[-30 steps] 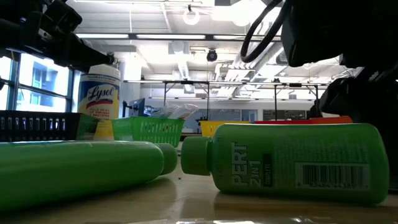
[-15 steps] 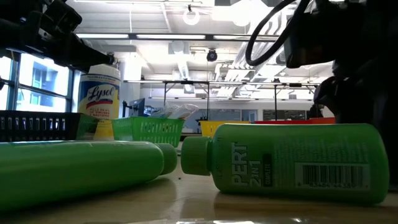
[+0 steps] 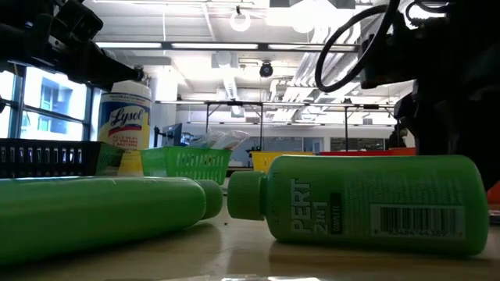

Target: Pick & Place Travel size toiletries

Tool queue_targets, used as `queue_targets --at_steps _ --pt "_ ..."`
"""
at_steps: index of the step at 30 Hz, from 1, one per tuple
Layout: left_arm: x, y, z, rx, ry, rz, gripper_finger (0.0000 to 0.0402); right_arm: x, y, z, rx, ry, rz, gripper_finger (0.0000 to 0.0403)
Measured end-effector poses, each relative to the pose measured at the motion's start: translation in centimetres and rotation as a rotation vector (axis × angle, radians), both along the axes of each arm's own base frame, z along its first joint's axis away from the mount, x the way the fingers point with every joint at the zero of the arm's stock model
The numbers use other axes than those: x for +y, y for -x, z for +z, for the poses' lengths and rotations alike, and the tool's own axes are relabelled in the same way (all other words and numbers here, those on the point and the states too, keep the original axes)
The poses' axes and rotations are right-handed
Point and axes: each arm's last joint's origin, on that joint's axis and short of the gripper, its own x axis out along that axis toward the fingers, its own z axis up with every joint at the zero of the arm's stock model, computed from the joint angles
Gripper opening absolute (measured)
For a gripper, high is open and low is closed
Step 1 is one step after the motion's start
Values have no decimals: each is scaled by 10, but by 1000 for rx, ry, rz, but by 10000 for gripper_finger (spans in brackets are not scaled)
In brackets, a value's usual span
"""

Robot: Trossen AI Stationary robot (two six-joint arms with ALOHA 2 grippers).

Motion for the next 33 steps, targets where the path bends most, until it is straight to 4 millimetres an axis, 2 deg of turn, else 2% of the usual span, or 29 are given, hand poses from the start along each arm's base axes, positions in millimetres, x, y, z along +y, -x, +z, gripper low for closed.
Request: queue_targets --at_steps 7,13,18,23,27,33 --pt "0 0 0 3 0 0 0 2 1 25 -59 -92 72 246" --pt "0 0 0 4 0 0 0 2 0 26 -27 -190 86 246" --pt "0 0 0 5 -8 -1 0 4 -2 14 5 -177 108 246" --pt "0 0 -1 12 -9 -1 0 12 -10 0 2 -236 124 246" --pt "0 0 -1 14 -10 -2 0 15 -8 -12 33 -189 126 246" --pt "0 0 -1 16 -11 -2 0 15 -7 -19 57 -137 121 246"
